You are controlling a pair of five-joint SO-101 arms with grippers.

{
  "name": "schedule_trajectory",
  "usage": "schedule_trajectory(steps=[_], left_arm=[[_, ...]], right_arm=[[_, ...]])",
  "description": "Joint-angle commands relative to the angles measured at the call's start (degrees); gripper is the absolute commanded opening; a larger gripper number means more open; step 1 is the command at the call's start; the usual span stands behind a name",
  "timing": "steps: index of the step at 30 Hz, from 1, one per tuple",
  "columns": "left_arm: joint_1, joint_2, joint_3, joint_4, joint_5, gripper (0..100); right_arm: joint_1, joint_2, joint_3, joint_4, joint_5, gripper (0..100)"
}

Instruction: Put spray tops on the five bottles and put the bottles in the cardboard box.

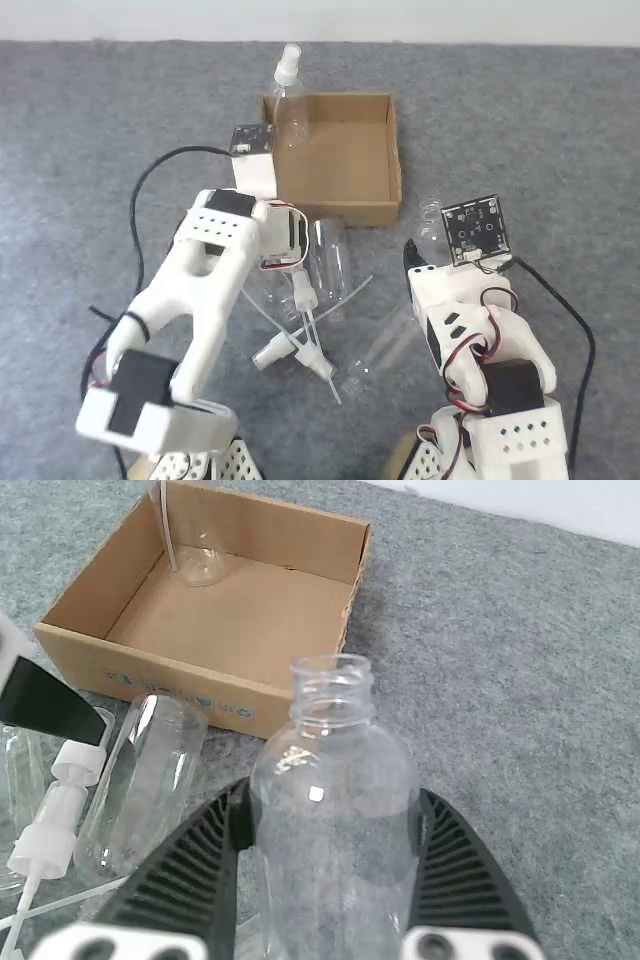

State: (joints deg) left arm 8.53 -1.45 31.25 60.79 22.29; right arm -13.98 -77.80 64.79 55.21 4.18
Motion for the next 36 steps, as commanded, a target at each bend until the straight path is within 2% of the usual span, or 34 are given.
schedule_trajectory(steps=[1,6,21,25,31,36], left_arm=[[0.5,1.1,-3.9,-1.1,1.2,20],[0.7,5.1,-5.7,-1.4,1.2,13],[0.7,15.1,-10.9,-0.5,1.1,14],[0.7,14.9,-10.9,0.6,0.9,13],[0.7,14.3,-11.1,1.1,0.4,2],[0.6,9.3,-10.5,3.7,-1.7,1]], right_arm=[[0.4,-0.6,-0.4,-1.5,-0.5,10.0],[0.4,-0.6,-0.4,-1.5,-0.5,10.0],[0.3,-0.6,-0.4,-1.4,-0.5,10.0],[0.3,-0.6,-0.4,-1.4,-0.5,10.0],[0.3,-0.6,-0.4,-1.4,-0.5,10.0],[0.3,-0.6,-0.4,-1.3,-0.5,10.0]])
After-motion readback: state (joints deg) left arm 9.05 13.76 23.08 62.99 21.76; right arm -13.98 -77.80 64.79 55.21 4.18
